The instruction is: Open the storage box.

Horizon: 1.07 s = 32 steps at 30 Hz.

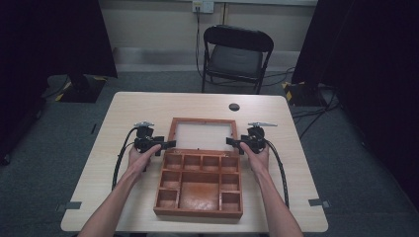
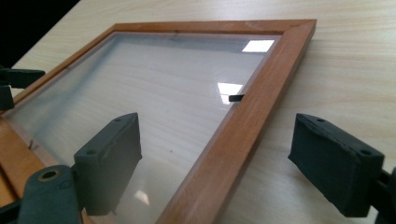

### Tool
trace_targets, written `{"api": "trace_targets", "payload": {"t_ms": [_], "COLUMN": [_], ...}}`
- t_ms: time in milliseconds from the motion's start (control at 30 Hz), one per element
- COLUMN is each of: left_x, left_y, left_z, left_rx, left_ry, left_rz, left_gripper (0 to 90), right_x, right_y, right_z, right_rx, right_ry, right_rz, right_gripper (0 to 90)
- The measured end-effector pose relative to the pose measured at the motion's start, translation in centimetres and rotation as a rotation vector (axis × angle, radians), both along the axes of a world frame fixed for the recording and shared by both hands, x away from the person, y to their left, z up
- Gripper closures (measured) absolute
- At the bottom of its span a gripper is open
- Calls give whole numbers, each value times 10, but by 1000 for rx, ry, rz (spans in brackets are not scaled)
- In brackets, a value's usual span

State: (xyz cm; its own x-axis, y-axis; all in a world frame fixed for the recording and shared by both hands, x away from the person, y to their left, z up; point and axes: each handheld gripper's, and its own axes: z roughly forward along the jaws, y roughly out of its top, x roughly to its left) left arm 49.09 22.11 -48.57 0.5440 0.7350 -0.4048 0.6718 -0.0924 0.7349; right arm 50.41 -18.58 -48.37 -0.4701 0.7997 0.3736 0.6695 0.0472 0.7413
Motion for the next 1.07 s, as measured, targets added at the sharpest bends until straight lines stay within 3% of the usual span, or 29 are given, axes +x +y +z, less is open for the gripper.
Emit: {"api": "trace_targets", "payload": {"t_ms": [67,167,300,400,467,567,600,633,667,700,767,900,933,967,1067], "left_x": [-8,-14,-26,-38,-45,-61,-72,-72,-85,-85,-92,-100,-101,-102,-101], "left_y": [8,19,41,52,58,69,75,75,82,82,87,86,81,77,75], "left_z": [1,2,7,8,7,3,2,2,-2,-2,-8,-16,-16,-16,-16], "left_rx": [24,15,43,98,147,185,191,191,260,260,290,325,389,405,394], "left_ry": [-14,-21,-41,-47,-45,-45,-49,-49,-58,-58,-44,-128,-143,-152,-142], "left_rz": [5,25,59,70,69,96,93,93,112,112,119,148,147,138,139], "left_gripper": [239,236,233,229,223,220,222,223,224,223,223,220,222,214,190], "right_x": [-7,-14,-32,-44,-53,-69,-81,-81,-92,-92,-102,-112,-115,-118,-119], "right_y": [-6,-15,-39,-53,-60,-71,-77,-77,-84,-84,-89,-90,-89,-87,-87], "right_z": [1,0,0,4,6,2,-1,-1,-3,-3,-7,-11,-14,-16,-16], "right_rx": [-7,-11,-16,-47,-89,-159,-210,-210,-227,-227,-272,-330,-353,-390,-398], "right_ry": [-26,-20,-31,-37,-22,-4,14,14,20,20,19,-28,-55,-82,-77], "right_rz": [-17,-24,-61,-81,-88,-83,-97,-97,-111,-111,-133,-145,-145,-151,-168], "right_gripper": [162,157,158,158,149,151,156,156,151,151,148,146,145,139,137]}}
